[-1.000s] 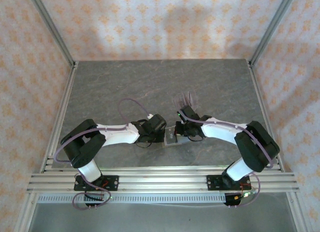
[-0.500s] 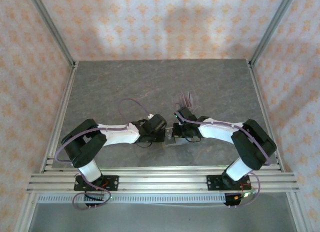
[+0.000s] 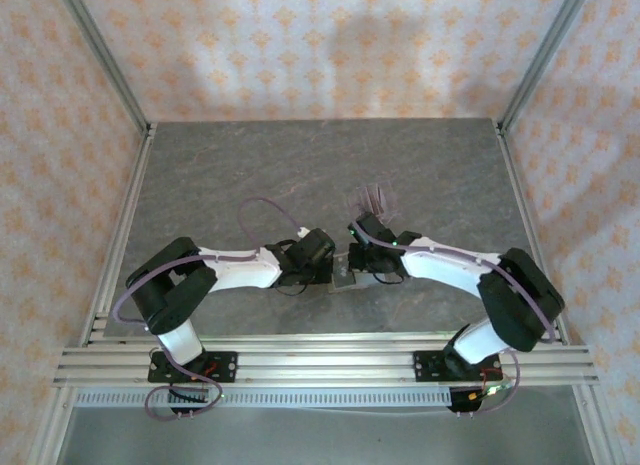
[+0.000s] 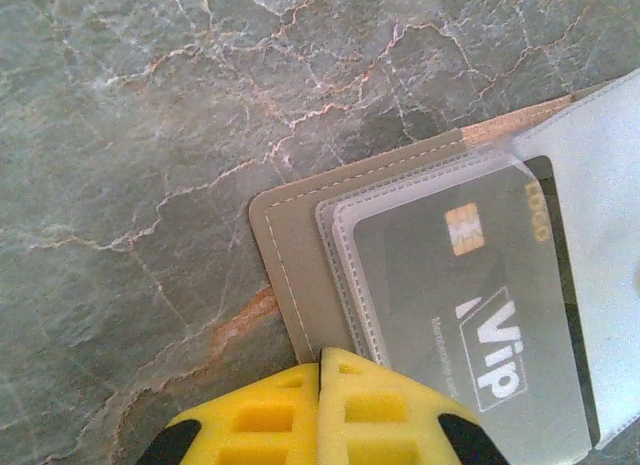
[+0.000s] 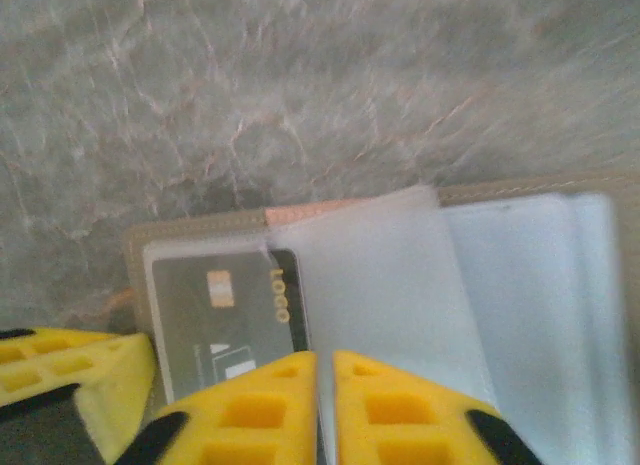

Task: Put the credit cards into the card holder
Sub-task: Insert the credit card into the card slot.

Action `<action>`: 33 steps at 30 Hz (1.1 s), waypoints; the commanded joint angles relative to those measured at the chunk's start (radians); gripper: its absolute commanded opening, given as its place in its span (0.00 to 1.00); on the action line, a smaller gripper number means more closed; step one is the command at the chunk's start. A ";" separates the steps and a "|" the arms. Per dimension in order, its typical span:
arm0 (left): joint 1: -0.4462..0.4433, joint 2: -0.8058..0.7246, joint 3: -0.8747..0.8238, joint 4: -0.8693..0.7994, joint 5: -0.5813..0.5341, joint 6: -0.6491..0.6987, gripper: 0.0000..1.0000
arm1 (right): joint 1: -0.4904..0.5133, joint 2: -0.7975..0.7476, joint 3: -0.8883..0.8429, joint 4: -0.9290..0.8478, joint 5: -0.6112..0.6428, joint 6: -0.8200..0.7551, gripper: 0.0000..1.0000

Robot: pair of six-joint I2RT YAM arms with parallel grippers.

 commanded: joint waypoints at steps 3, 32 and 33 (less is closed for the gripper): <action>-0.011 0.053 -0.055 -0.027 -0.014 -0.015 0.00 | -0.003 -0.112 0.048 -0.223 0.287 -0.041 0.45; -0.012 0.051 -0.048 -0.042 -0.009 -0.013 0.00 | -0.090 -0.016 0.061 -0.166 0.280 -0.083 0.53; -0.011 0.053 -0.049 -0.040 -0.008 -0.015 0.00 | -0.114 -0.027 0.078 -0.164 0.261 -0.095 0.52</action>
